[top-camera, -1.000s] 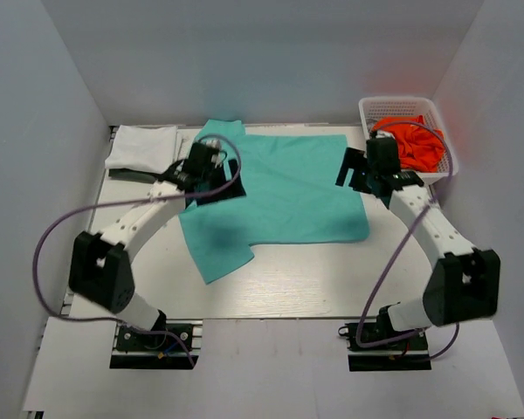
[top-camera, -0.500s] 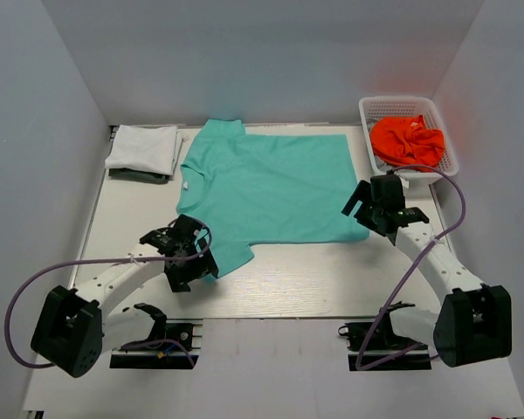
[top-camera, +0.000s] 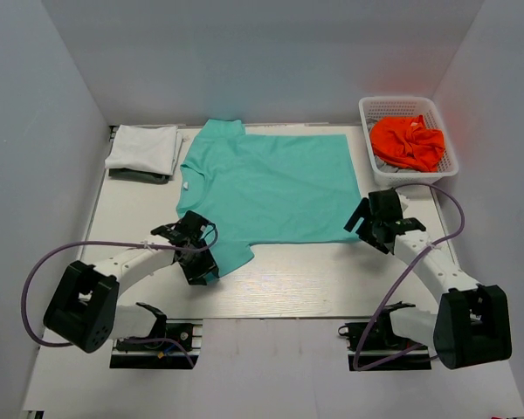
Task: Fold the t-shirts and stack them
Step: Grap the side of the flattened tshirt closest away from the robot with both arms
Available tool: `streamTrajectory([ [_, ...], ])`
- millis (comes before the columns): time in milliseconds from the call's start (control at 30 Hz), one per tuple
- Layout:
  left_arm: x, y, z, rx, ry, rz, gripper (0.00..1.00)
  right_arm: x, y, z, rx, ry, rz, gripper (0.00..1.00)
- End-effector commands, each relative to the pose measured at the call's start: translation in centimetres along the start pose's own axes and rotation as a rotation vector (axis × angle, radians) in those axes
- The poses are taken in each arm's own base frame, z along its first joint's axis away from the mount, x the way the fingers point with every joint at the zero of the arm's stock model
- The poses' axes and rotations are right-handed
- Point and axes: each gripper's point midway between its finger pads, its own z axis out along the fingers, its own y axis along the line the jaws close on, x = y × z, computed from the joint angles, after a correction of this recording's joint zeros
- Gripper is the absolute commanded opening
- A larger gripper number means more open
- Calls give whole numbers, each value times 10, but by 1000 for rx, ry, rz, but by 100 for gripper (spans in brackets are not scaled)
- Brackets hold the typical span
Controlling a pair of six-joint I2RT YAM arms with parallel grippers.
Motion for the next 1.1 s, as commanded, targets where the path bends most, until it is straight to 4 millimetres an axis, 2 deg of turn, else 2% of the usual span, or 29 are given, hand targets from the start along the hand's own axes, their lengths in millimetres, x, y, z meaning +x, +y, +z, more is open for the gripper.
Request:
streamTrajectory([
  [0,-21,12,11,-89,-87,-2,53,3,-3,6,15,10,15,90],
  [67,-20,14,12,-97,-81,7,46,11,-9,10,45,39,32,90],
  [167,-21,14,18,-112,-69,15,23,14,-12,16,63,48,48,90],
  [200,-25,11,17,-113,-80,16,15,15,-14,19,75,54,48,89],
  [233,-22,15,19,-133,-65,15,0,11,-15,24,90,36,54,87],
  [300,-27,11,17,-129,-81,16,0,7,-17,27,112,30,62,84],
  [333,-25,10,17,-127,-79,28,0,2,-15,30,115,18,71,73],
  [400,-25,10,17,-127,-79,28,0,-6,-14,32,121,-5,108,66],
  [433,-23,13,18,-135,-73,37,0,-6,-12,35,120,4,107,66],
  [533,-19,5,16,-61,-72,38,0,-8,-7,40,96,13,119,66],
  [567,-13,10,17,-61,-57,37,0,-7,-7,42,98,19,121,66],
  [900,-4,14,2,-39,-46,47,0,-4,4,55,43,71,141,64],
  [933,-4,13,0,-32,-51,47,0,-4,4,56,47,76,150,61],
  [967,-3,15,0,-40,-45,47,0,-3,2,58,53,78,155,53],
  [1067,-3,15,0,-40,-45,47,0,4,0,58,56,112,146,42],
])
